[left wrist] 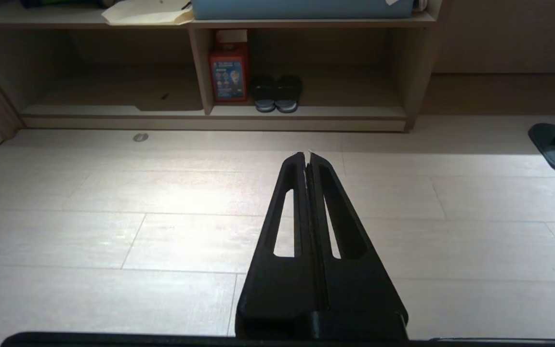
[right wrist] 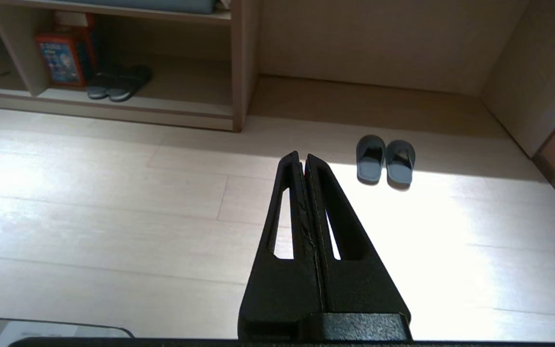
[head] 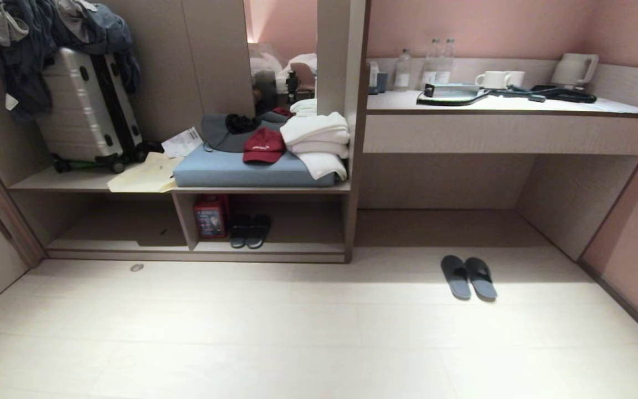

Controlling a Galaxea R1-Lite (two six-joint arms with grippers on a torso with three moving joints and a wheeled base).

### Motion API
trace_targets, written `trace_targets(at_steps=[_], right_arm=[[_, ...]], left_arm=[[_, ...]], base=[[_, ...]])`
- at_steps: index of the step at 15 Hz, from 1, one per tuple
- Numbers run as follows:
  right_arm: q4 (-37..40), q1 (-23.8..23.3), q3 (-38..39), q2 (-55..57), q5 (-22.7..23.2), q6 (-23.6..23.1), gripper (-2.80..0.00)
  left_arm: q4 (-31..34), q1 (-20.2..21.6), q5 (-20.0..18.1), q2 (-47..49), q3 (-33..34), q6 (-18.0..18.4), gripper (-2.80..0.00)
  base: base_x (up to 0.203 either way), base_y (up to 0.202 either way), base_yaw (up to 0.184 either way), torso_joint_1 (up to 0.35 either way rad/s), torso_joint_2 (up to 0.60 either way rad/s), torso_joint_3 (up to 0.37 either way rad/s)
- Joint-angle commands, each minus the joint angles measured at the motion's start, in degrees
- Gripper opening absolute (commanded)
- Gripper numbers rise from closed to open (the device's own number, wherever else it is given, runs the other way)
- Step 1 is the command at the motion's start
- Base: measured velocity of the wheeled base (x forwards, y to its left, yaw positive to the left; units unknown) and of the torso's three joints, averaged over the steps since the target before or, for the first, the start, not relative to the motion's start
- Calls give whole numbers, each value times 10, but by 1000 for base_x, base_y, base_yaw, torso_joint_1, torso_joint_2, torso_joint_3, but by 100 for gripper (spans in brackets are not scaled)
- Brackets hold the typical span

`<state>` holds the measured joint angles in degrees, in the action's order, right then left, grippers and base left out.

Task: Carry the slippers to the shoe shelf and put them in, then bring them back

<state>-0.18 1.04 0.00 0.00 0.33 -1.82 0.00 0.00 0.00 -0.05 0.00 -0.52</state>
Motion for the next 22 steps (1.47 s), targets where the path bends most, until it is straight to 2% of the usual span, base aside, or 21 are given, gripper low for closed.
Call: trace_targets(at_steps=[1,22], right_arm=[[0,0,0,1,0,0,-280],[0,0,0,0,0,1,-280]], left_arm=[[0,1,0,0,0,-1,-280],[0,0,0,0,0,-1,-280]], base=[[-203,0,2,2,2,-2],[-196,0,1,2,2,2]])
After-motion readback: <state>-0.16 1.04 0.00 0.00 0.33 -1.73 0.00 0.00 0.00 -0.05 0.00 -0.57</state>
